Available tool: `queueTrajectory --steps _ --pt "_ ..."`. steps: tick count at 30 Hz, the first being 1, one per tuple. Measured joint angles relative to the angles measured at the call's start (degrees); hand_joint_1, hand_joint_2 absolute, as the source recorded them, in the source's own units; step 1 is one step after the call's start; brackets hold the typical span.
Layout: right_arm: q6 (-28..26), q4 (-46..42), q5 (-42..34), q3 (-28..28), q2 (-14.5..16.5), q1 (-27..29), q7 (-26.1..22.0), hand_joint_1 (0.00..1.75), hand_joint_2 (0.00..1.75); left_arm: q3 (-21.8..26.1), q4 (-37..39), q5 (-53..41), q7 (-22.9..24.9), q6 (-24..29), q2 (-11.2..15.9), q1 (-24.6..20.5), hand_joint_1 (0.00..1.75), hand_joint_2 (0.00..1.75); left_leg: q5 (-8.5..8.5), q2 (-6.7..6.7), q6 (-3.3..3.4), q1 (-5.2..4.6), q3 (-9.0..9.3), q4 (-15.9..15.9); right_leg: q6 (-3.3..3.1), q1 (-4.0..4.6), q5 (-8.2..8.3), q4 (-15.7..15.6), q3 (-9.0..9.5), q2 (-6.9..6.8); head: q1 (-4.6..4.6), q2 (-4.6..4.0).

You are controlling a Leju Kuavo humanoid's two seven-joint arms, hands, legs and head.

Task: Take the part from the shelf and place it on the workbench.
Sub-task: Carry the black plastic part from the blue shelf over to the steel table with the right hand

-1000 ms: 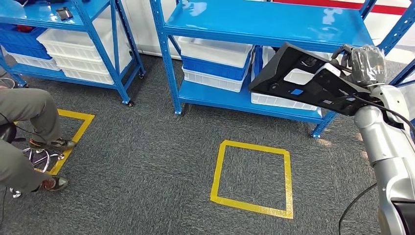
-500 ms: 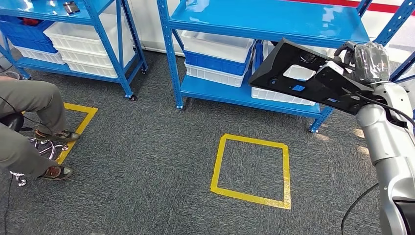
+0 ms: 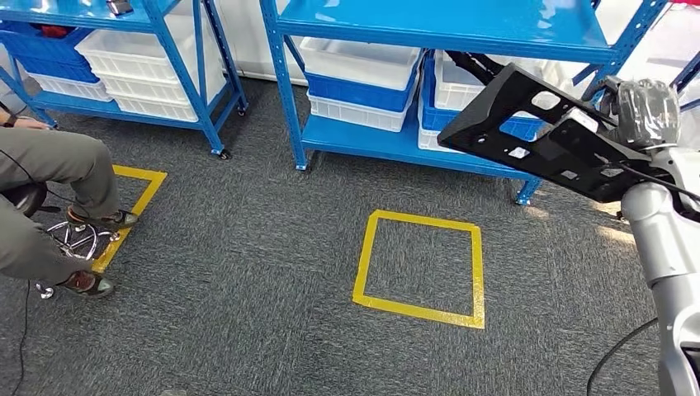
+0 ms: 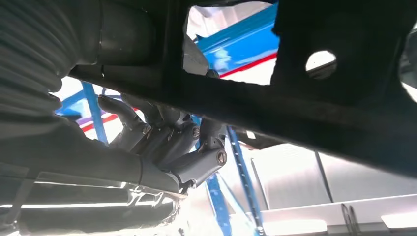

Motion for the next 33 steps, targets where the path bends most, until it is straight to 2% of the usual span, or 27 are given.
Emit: queueTrajectory --steps 1,2,4,5,6,7,9,10,11,13,15,16,17,19,20,21,22,23,24,25,26,27,28,30,31,32,33 --pt "0.04 -0.50 0.04 0.00 -0.10 0.22 0.22 1.73 1.75 -0.01 0.00 -0.15 0.09 -0.10 -0.04 -0.03 0.00 1.75 -1.57 -0.04 -0.25 0.14 -0.68 1.48 -0.65 -0.14 0.39 0.08 -0.46 -0.03 0.00 0.00" --pt "0.09 -1.10 0.03 -0.03 -0.26 0.38 0.43 1.73 1.75 -0.02 -0.01 -0.31 0.20 -0.18 -0.07 -0.09 0.00 1.75 -3.85 -0.08 -0.53 0.26 -1.59 3.97 -1.34 -0.16 0.82 0.11 -0.92 -0.05 -0.06 0.00" --pt "0.42 -2.48 -0.14 -0.22 -0.83 0.81 0.76 1.73 1.75 -0.04 -0.01 -0.62 0.47 -0.27 -0.15 -0.29 0.00 1.75 -8.66 -0.13 -0.90 0.33 -3.65 11.15 -2.38 0.27 1.59 0.15 -1.84 -0.09 -0.08 0.00" --pt "0.65 -3.13 -0.28 -0.37 -1.14 1.14 0.86 1.73 1.75 -0.04 -0.01 -0.70 0.61 -0.30 -0.19 -0.39 0.00 1.75 -9.91 -0.13 -0.90 0.36 -4.21 14.07 -2.66 0.54 1.93 0.17 -2.26 -0.10 -0.08 0.00" --pt "0.86 -3.75 -0.40 -0.52 -1.46 1.56 0.92 1.73 1.75 -0.04 -0.01 -0.77 0.73 -0.32 -0.23 -0.47 0.00 1.75 -10.17 -0.14 -0.76 0.37 -3.99 15.49 -2.86 0.82 2.28 0.17 -2.68 -0.12 -0.05 0.00" --pt "0.99 -4.34 -0.50 -0.66 -1.76 2.00 0.98 1.73 1.75 -0.04 -0.01 -0.86 0.80 -0.33 -0.27 -0.55 0.00 1.75 -9.51 -0.16 -0.43 0.33 -2.68 14.78 -2.97 1.12 2.61 0.17 -3.06 -0.09 -0.05 0.00" --pt "0.99 -5.33 -0.54 -0.92 -2.28 2.67 1.08 1.73 1.75 -0.05 -0.02 -1.06 0.85 -0.35 -0.28 -0.88 0.00 1.75 -7.45 -0.35 0.89 -0.02 2.36 8.18 -3.04 1.55 3.21 0.15 -3.61 -0.01 -0.04 0.00" --pt "0.92 -5.76 -0.53 -1.11 -2.58 2.88 1.19 1.73 1.75 -0.06 -0.04 -1.17 0.87 -0.36 -0.24 -1.12 0.00 1.75 -6.94 -0.44 1.65 -0.29 4.87 4.49 -2.90 1.72 3.49 0.11 -3.84 0.02 0.02 0.00" --pt "0.84 -6.15 -0.51 -1.29 -2.85 3.06 1.30 1.73 1.75 -0.08 -0.07 -1.29 0.89 -0.39 -0.21 -1.37 0.00 1.75 -6.77 -0.50 2.22 -0.61 6.52 1.90 -2.68 1.67 3.76 0.06 -3.96 -0.02 0.02 0.00" --pt "0.68 -6.85 -0.45 -1.67 -3.31 3.61 1.51 1.73 1.75 -0.09 -0.16 -1.49 1.01 -0.47 -0.19 -1.71 0.00 1.75 -6.60 -0.52 2.82 -1.18 7.50 -0.06 -1.88 1.36 4.37 -0.17 -4.12 -0.13 -0.05 0.00" --pt "0.61 -7.65 -0.40 -2.11 -3.85 4.52 1.60 1.73 1.75 -0.11 -0.25 -1.63 1.16 -0.54 -0.30 -2.00 0.00 1.75 -5.28 -0.43 3.15 -1.25 7.55 -1.46 -1.22 1.31 4.54 -0.25 -4.48 -0.14 -0.12 0.00" --pt "0.60 -8.04 -0.35 -2.37 -4.19 4.82 1.65 1.73 1.75 -0.11 -0.29 -1.67 1.26 -0.56 -0.38 -2.19 0.00 1.75 -4.46 -0.35 3.34 -1.13 7.47 -2.25 -1.18 1.38 3.80 0.45 -5.01 -0.12 -0.05 0.00" --pt "0.60 -8.39 -0.26 -2.60 -4.46 4.95 1.70 1.73 1.75 -0.11 -0.31 -1.66 1.35 -0.56 -0.46 -2.39 0.00 1.75 -3.65 -0.25 3.43 -0.96 7.24 -2.97 -1.36 1.45 2.32 2.24 -5.90 -0.08 0.02 0.00" --pt "0.68 -8.77 0.24 -2.91 -4.60 4.84 1.82 1.73 1.75 -0.09 -0.33 -1.57 1.57 -0.49 -0.60 -2.61 0.00 1.75 -2.62 -0.11 3.47 -0.84 6.22 -3.31 -1.66 1.25 -1.64 8.54 -8.14 -0.04 0.13 0.00" --pt "0.78 -8.85 0.64 -2.96 -4.47 4.80 1.86 1.73 1.75 -0.07 -0.33 -1.46 1.66 -0.38 -0.67 -2.65 0.00 1.75 -2.17 -0.02 3.34 -0.78 5.61 -3.29 -1.46 1.10 -3.06 11.82 -8.99 -0.03 0.13 0.00" --pt "0.88 -8.87 1.07 -2.93 -4.26 4.76 1.89 1.73 1.75 -0.05 -0.33 -1.34 1.71 -0.27 -0.77 -2.65 0.00 1.75 -1.73 0.06 3.14 -0.69 5.01 -3.25 -0.97 0.90 -3.57 13.75 -9.15 -0.03 0.13 0.00" --pt "0.97 -8.85 1.50 -2.84 -3.98 4.63 1.90 1.73 1.75 -0.04 -0.33 -1.19 1.71 -0.17 -0.87 -2.65 0.00 1.75 -1.28 0.13 2.85 -0.52 4.34 -3.17 -0.23 0.64 -3.26 13.94 -8.47 -0.04 0.12 0.00" --pt "1.01 -8.80 1.89 -2.72 -3.67 4.37 1.90 1.73 1.75 -0.03 -0.33 -1.03 1.66 -0.09 -0.95 -2.65 0.00 1.75 -0.89 0.19 2.50 -0.29 3.68 -2.96 0.67 0.29 -2.16 11.91 -6.79 -0.07 0.13 0.00" --pt "1.01 -8.70 2.20 -2.56 -3.32 3.95 1.90 1.73 1.75 -0.02 -0.34 -0.88 1.55 -0.06 -0.97 -2.66 0.00 1.75 -0.58 0.24 2.10 -0.10 2.94 -2.53 1.64 -0.18 -1.10 8.23 -4.42 -0.10 0.15 0.00" --pt "1.01 -8.52 2.43 -2.38 -2.93 3.38 1.90 1.73 1.75 -0.01 -0.40 -0.73 1.39 -0.02 -0.86 -2.68 0.00 1.75 -0.32 0.26 1.68 0.00 2.08 -1.96 2.33 -0.29 -0.62 4.61 -2.04 -0.03 0.26 0.00" --pt "1.01 -8.33 2.57 -2.21 -2.59 2.89 1.88 1.73 1.75 0.01 -0.45 -0.62 1.18 0.02 -0.81 -2.68 0.00 1.75 -0.09 0.22 1.27 -0.07 1.36 -1.39 2.56 -0.30 -0.43 1.99 -0.49 0.03 0.29 0.00" --pt "1.01 -8.12 2.64 -2.07 -2.28 2.54 1.88 1.73 1.75 0.02 -0.51 -0.54 0.96 0.05 -0.74 -2.68 0.00 1.75 0.15 0.11 0.94 -0.27 0.75 -0.86 2.40 -0.30 -0.69 0.52 0.27 0.10 0.31 0.00" --pt "1.01 -7.90 2.67 -1.94 -1.98 2.35 1.85 1.73 1.75 0.02 -0.55 -0.49 0.76 0.09 -0.70 -2.66 0.00 1.75 0.48 -0.02 0.71 -0.42 0.33 -0.59 1.90 -0.14 -0.87 0.49 0.24 0.16 0.22 0.00" --pt "1.01 -7.44 2.71 -1.66 -1.39 2.18 1.75 1.73 1.75 0.05 -0.55 -0.41 0.47 0.10 -0.68 -2.56 0.00 1.75 0.67 -0.18 0.37 -0.36 -0.36 -0.20 0.69 -0.42 -0.40 0.88 -0.70 0.03 0.00 0.00" --pt "1.02 -7.26 2.72 -1.51 -1.08 1.97 1.69 1.73 1.75 0.08 -0.55 -0.38 0.39 0.10 -0.63 -2.50 0.00 1.75 -0.27 -0.18 0.15 -0.19 -0.87 0.55 0.01 -0.41 0.01 0.99 -1.16 -0.02 -0.07 0.00" --pt "1.02 -7.13 2.73 -1.36 -0.80 1.63 1.64 1.73 1.75 0.10 -0.55 -0.35 0.34 0.10 -0.61 -2.45 0.00 1.75 -2.13 -0.19 -0.14 -0.04 -1.63 2.26 -0.72 -0.36 0.45 1.00 -1.67 -0.06 -0.08 0.00" --pt "1.03 -7.03 2.73 -1.25 -0.55 1.23 1.60 1.73 1.75 0.10 -0.55 -0.35 0.32 0.11 -0.63 -2.41 0.00 1.75 -4.78 -0.20 -0.41 0.09 -2.62 5.17 -1.43 -0.23 0.91 0.99 -2.15 -0.06 -0.15 0.00"
